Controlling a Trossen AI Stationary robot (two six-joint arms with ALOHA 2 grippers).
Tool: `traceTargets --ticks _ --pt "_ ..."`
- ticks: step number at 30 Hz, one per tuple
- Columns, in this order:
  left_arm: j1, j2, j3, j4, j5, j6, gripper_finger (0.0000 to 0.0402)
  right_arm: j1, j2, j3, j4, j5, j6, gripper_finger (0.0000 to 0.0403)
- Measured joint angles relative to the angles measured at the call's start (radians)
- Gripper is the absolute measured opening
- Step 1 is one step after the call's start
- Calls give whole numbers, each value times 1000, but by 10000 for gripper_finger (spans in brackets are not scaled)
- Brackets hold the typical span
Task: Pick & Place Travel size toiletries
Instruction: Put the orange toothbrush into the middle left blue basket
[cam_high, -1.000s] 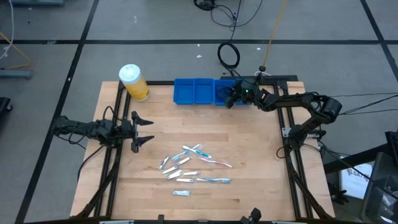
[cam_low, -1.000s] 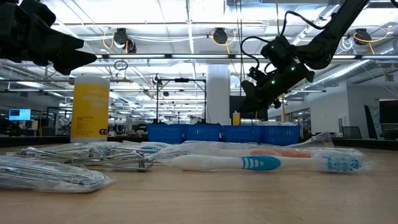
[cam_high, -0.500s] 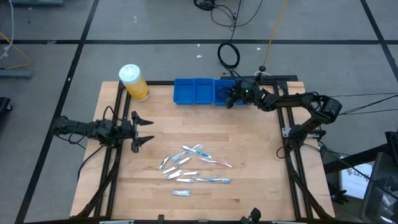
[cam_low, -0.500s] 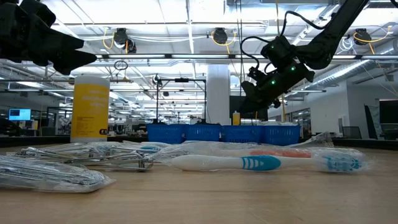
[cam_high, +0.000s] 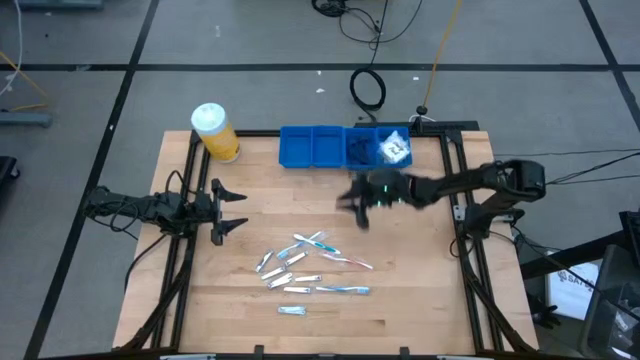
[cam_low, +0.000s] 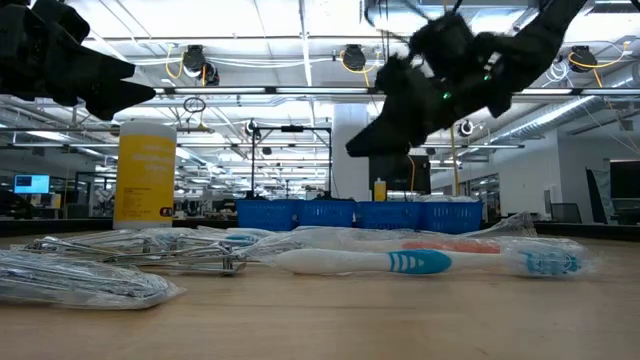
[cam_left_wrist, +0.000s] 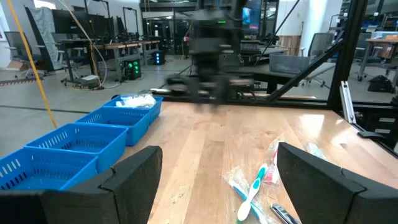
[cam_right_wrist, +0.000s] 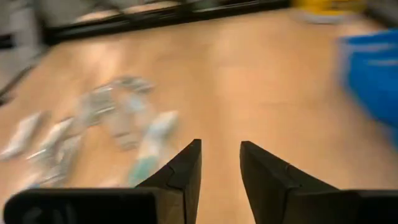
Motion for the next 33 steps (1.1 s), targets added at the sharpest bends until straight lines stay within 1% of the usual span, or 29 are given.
traceTargets --ticks 3,4,6,9,11,13,15,18,22,24,28,33 --pt "0 0 0 0 0 0 310 148 -1 0 -26 15 -26 100" --pt "0 0 0 0 0 0 310 195 -1 0 -51 50 -28 101" --pt "0 0 0 0 0 0 310 282 -1 0 -112 155 -28 106" --pt "0 0 0 0 0 0 310 379 -1 0 -228 318 -21 122" --pt "0 0 0 0 0 0 310 423 2 0 -317 395 18 138" --pt "0 0 0 0 0 0 310 449 16 0 -360 437 72 155" --pt "0 0 0 0 0 0 310 474 18 -2 -386 445 132 170" --pt "0 0 0 0 0 0 310 513 17 0 -356 414 213 186" --pt "0 0 0 0 0 0 310 558 17 0 -368 423 256 197" --pt "0 0 0 0 0 0 310 571 27 0 -384 426 284 198" --pt "0 0 0 0 0 0 310 584 93 -1 -390 416 338 194" --pt "0 0 0 0 0 0 310 586 171 3 -280 374 346 183"
